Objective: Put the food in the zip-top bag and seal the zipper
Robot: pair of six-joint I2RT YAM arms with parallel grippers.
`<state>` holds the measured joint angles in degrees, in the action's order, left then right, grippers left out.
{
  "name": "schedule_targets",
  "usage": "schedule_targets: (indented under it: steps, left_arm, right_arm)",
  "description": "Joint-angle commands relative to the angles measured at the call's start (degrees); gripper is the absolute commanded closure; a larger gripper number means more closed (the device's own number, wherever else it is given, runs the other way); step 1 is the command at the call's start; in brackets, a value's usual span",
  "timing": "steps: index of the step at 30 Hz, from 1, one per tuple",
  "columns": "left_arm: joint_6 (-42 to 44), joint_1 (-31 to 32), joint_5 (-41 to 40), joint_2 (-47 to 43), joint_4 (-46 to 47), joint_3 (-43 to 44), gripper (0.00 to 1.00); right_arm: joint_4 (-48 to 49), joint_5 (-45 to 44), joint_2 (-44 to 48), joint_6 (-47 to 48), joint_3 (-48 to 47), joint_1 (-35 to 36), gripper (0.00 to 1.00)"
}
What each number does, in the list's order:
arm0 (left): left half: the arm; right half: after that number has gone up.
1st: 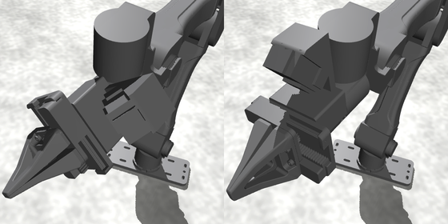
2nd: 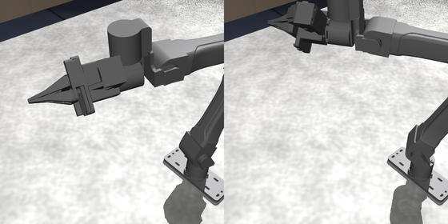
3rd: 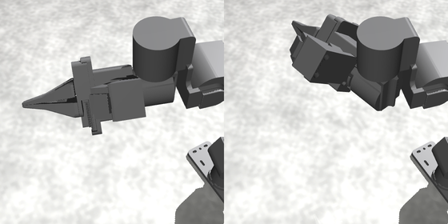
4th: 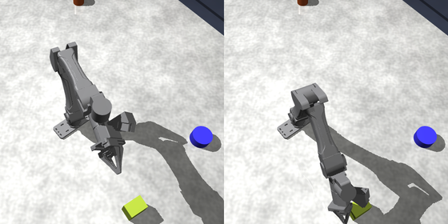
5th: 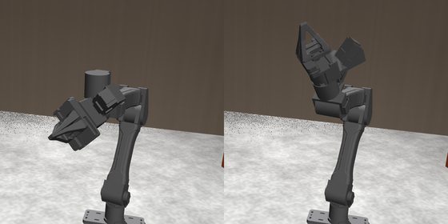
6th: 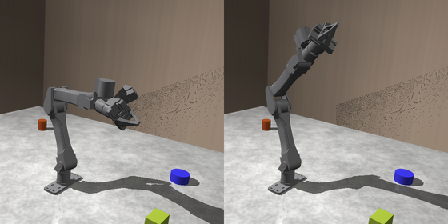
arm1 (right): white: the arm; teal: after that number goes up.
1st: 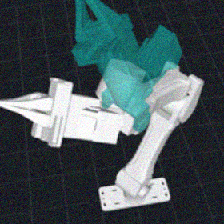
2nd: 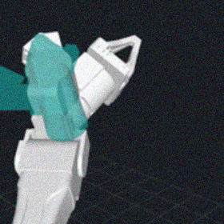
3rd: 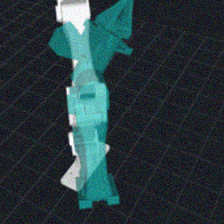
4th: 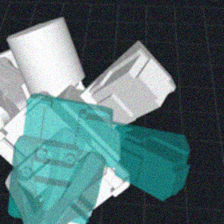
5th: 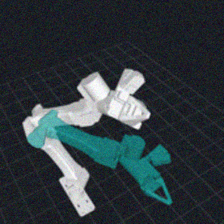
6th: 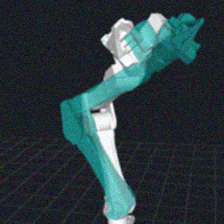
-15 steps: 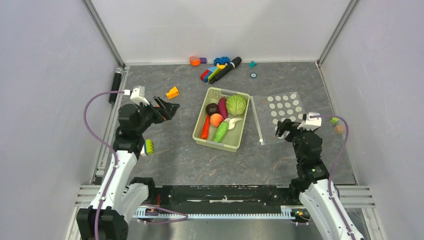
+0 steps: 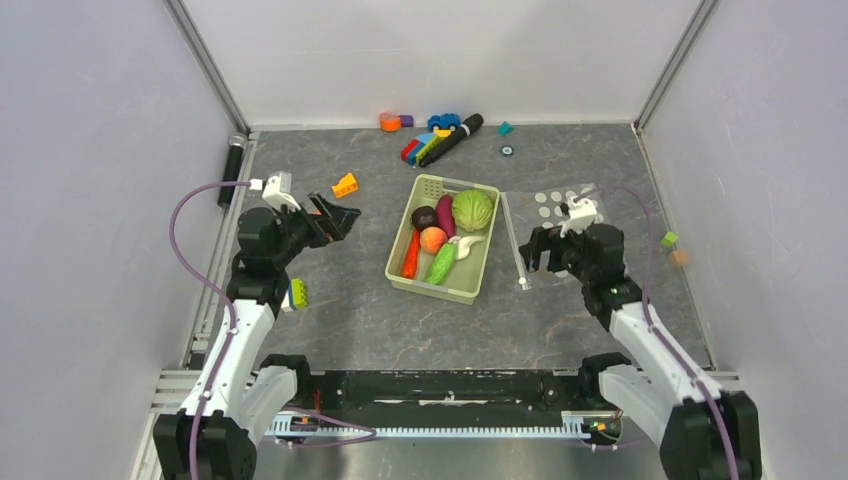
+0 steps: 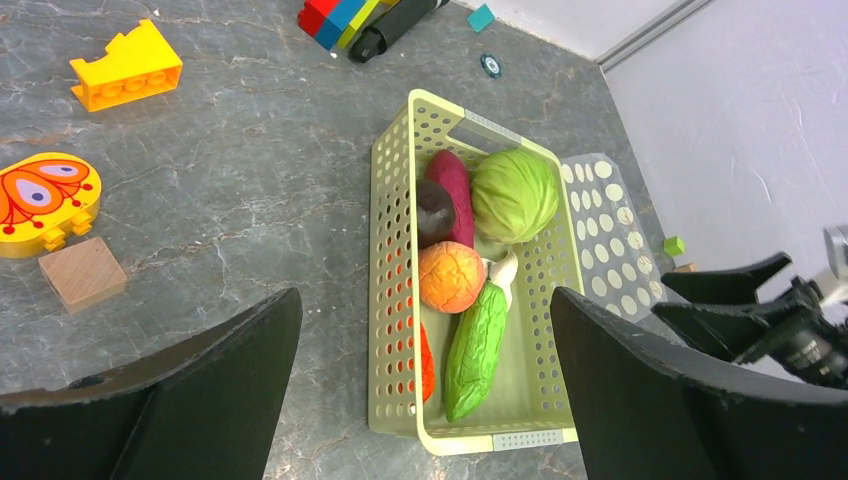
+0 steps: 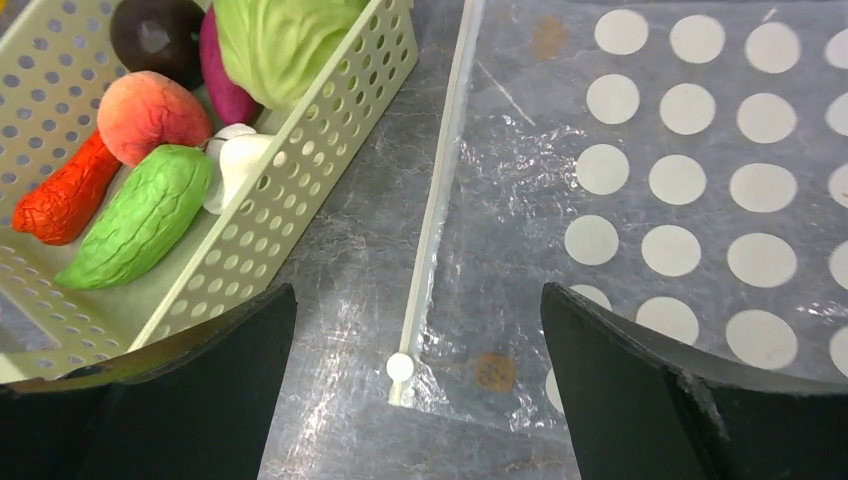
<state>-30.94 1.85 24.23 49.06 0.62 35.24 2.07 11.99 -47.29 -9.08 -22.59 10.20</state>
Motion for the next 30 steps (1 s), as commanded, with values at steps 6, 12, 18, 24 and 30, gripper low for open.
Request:
schedule_targets:
  steps: [6, 12, 18, 24, 30]
  left_arm:
    - [2.1, -0.2, 0.1, -0.9, 0.3, 0.7, 0.0]
    - [2.3, -0.1, 0.0, -1.2, 0.3, 0.5, 0.0]
    - [2.4, -0.1, 0.1, -1.0, 0.3, 0.6, 0.0]
    - [2.7, -0.1, 1.0, -1.6, 0.7, 0.4, 0.0]
    - [2.6, -0.2, 0.9, -1.8, 1.0, 0.2, 0.0]
  right_arm:
    - [-2.5, -18.3, -18.9, 1.8, -12.3, 9.2, 0.01]
    - [-3.1, -24.0, -29.3, 4.3, -18.7, 14.6, 0.04]
    - [-2.4, -29.0, -36.6, 3.0, -21.1, 14.8, 0.11]
    - [-2.5, -29.2, -42.0, 2.9, -23.2, 14.9, 0.34]
    - [0.4, -31.0, -43.1, 1.7, -22.8, 14.8, 0.41]
